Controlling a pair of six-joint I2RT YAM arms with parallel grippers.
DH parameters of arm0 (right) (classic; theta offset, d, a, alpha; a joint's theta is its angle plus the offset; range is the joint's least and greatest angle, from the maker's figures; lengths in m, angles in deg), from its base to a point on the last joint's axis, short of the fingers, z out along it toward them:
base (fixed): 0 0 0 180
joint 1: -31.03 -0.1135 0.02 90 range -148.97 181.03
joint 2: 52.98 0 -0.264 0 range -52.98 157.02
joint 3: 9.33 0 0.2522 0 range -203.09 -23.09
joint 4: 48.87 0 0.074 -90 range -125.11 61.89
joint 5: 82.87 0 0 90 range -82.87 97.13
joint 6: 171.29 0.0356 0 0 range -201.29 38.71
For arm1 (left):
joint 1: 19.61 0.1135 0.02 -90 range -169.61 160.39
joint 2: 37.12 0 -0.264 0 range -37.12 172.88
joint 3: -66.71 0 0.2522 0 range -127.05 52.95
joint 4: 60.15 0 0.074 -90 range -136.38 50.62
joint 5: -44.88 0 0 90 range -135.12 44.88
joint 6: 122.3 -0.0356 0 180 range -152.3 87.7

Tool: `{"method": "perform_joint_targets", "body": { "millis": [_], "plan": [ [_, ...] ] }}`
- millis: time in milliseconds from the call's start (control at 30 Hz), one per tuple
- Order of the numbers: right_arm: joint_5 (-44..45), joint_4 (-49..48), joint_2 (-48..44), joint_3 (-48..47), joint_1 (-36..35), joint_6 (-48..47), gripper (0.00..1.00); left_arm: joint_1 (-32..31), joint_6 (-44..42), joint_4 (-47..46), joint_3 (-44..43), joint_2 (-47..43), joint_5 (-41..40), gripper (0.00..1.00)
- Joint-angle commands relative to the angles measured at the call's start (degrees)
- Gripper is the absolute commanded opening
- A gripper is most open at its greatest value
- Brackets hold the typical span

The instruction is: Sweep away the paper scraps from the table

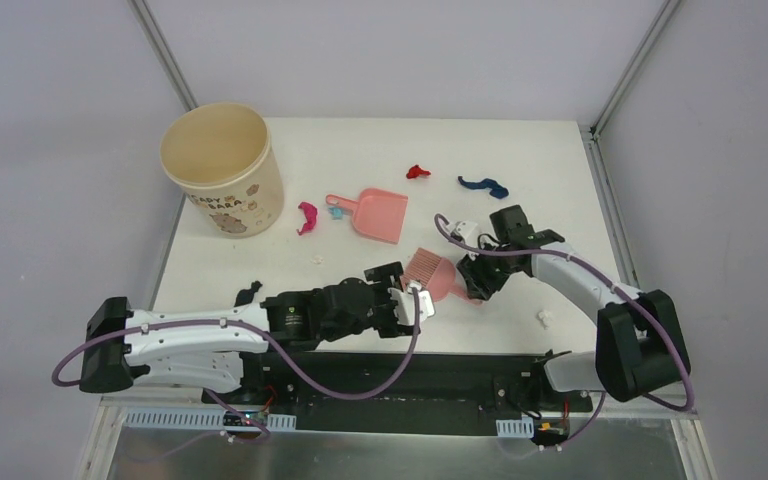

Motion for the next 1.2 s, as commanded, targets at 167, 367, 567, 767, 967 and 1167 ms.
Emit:
{"method": "perform_joint_targets", "body": {
  "millis": [167, 367, 567, 767, 967, 1167],
  "plan": [
    [5.72, 0.71, 5.95, -1.86, -3.83, -4.41, 0.50, 0.21, 1.31, -6.17, 1.59, -0.38, -3.45, 0.75],
    [8.01, 0.31, 7.44, -1.75, -5.18, -4.45, 0.46, 0.17, 0.87, -5.84, 1.00, 1.21, -3.99, 0.76],
    [10.52, 0.45, 9.62, -1.94, -6.95, -5.03, 0.37, 0.15, 0.94, -4.98, -0.09, 3.01, -4.08, 0.75],
    [11.44, 0.87, 11.39, -1.79, -8.69, -4.82, 0.32, 0.15, 1.15, -4.13, -0.36, 4.34, -3.08, 0.75],
    [14.84, 0.65, 13.18, -1.71, -10.68, -4.00, 0.28, 0.07, 1.68, 2.86, -5.00, 6.54, -1.81, 0.70],
    [15.50, 1.60, 12.39, -3.66, -10.77, -2.34, 0.00, -0.04, 0.01, 2.85, -5.11, 6.77, -0.97, 0.69]
  ]
}}
